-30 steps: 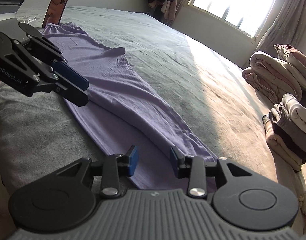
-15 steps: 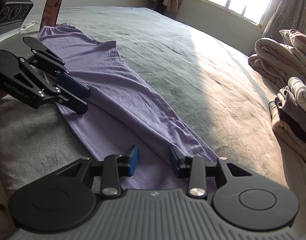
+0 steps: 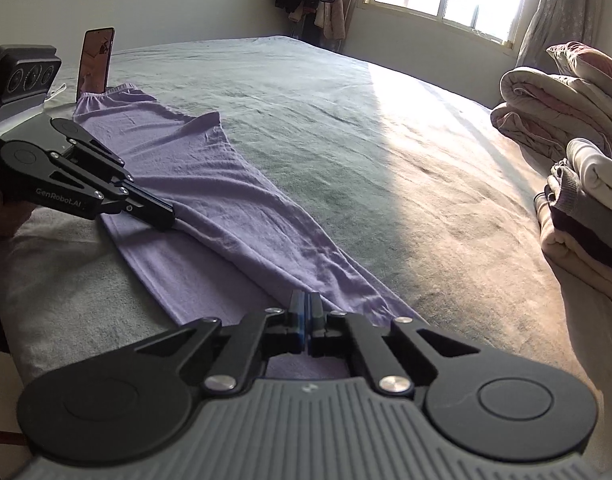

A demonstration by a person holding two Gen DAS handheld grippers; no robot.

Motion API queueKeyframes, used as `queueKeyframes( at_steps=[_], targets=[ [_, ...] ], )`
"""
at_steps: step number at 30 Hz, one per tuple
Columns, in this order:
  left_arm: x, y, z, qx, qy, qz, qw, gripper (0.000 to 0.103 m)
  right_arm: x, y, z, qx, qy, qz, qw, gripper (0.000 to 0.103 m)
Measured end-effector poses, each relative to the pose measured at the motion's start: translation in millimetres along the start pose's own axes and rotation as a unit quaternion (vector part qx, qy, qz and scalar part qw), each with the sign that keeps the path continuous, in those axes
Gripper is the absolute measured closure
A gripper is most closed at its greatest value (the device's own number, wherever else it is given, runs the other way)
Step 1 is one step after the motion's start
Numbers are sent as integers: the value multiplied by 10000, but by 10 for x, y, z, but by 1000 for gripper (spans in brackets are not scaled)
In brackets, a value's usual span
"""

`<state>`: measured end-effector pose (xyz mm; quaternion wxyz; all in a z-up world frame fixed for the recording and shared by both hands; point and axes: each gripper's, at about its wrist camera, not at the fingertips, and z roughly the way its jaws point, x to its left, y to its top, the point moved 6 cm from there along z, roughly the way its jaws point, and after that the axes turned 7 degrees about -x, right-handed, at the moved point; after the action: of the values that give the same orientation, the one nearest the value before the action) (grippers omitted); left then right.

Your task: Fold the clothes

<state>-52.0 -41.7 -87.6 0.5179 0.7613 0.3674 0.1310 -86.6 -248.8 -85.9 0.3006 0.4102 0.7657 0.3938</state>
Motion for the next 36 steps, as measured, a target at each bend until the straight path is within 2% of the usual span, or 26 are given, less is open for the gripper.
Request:
queueKeyframes(
  at_steps=[6,9,11,12,13,15,18,20,21,23,24,32,36],
  targets=[
    [-37,27,-122,-113,-174,-106,9997,103,-27,-35,-132,-32,-6,9,10000,103],
    [-23,47,-157,-176,-209,-215,9994,103,6,-70,-126,28,-33,-101,9999,89],
    [-12,60,-180,-228,-250,-297,9990,103,35,-91,-111,88,-28,-198,9998,87],
    [-6,67,-191,-254,-270,-337,9987,103,38,-102,-97,115,-61,-239,9996,83],
    [-1,74,-202,-281,-290,-378,9985,103,36,-114,-82,140,-108,-278,9995,72],
    [10,83,-217,-323,-318,-472,9979,103,31,-138,-48,195,-196,-352,9990,66],
    [41,96,-233,-392,-355,-654,9965,103,29,-178,24,273,-270,-448,9983,66],
    [57,104,-236,-421,-366,-729,9958,103,39,-209,88,329,-364,-584,9971,72],
    [62,105,-234,-426,-364,-744,9957,103,43,-218,114,333,-407,-655,9965,76],
    [68,104,-226,-421,-349,-749,9957,103,45,-223,148,339,-471,-767,9954,91],
    [73,98,-229,-411,-337,-737,9959,103,42,-217,153,345,-493,-802,9950,102],
    [91,80,-309,-392,-463,-719,9956,103,1,-55,-257,141,-303,-740,9967,103],
    [77,7,-293,-135,-583,-640,9962,103,32,-101,-375,259,3,-704,9972,103]
  ],
)
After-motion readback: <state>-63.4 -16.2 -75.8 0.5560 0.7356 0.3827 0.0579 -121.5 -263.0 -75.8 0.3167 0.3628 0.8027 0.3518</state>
